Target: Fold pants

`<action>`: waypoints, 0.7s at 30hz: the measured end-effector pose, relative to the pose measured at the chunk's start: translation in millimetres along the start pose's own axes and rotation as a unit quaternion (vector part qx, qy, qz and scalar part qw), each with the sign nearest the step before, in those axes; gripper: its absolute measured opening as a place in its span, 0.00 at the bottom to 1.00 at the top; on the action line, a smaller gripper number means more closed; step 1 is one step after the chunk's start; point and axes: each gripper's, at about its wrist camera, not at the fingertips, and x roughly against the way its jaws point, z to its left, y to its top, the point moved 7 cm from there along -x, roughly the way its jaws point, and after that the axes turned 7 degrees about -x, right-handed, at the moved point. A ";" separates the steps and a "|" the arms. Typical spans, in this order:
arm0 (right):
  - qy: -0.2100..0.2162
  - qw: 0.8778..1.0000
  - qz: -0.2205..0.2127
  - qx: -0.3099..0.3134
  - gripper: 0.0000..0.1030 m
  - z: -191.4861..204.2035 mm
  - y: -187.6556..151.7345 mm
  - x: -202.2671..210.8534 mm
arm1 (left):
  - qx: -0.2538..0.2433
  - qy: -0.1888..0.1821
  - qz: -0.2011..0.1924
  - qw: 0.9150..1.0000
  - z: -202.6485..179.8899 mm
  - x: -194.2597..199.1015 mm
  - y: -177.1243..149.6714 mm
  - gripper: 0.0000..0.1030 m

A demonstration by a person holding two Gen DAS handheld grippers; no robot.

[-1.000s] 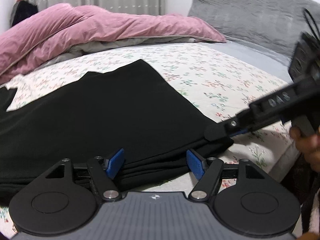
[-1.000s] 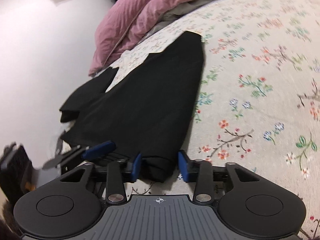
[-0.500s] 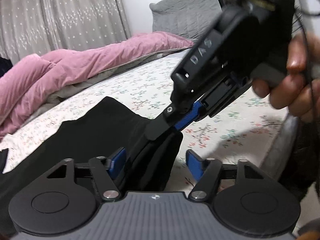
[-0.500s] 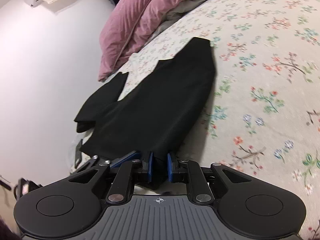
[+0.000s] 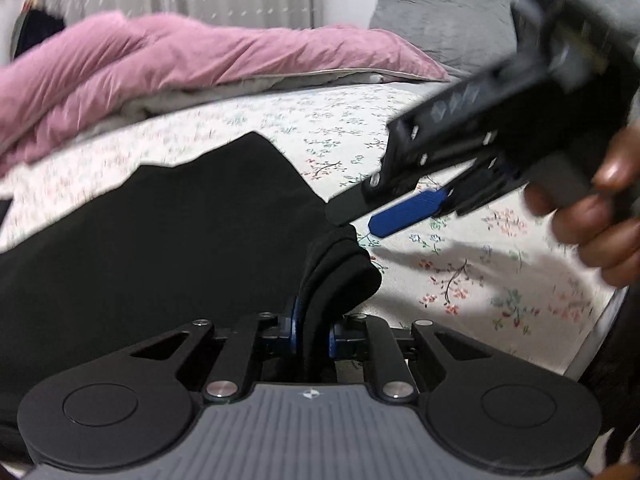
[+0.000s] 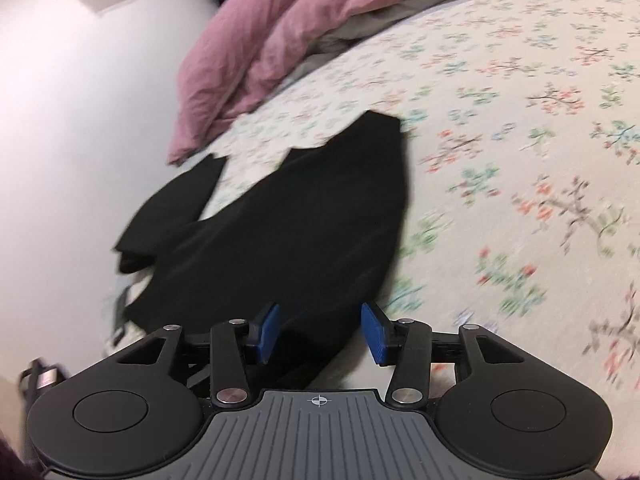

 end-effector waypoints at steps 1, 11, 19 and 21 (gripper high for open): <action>-0.005 1.000 0.004 -0.006 0.44 -5.9 3.4 -7.8 | 0.016 -0.007 0.001 1.000 3.1 0.0 -0.4 0.32; 0.014 0.999 -0.026 -0.036 0.36 -24.0 61.1 -64.8 | 0.107 -0.046 0.005 0.993 14.1 -5.1 -9.5 0.32; 0.046 0.994 -0.050 -0.091 0.22 -39.5 109.4 -102.0 | 0.131 -0.056 0.005 0.990 16.8 -5.4 -14.3 0.31; 0.043 0.994 -0.052 -0.090 0.11 -41.5 112.6 -105.7 | 0.135 -0.055 0.002 0.989 15.6 -3.0 -14.2 0.30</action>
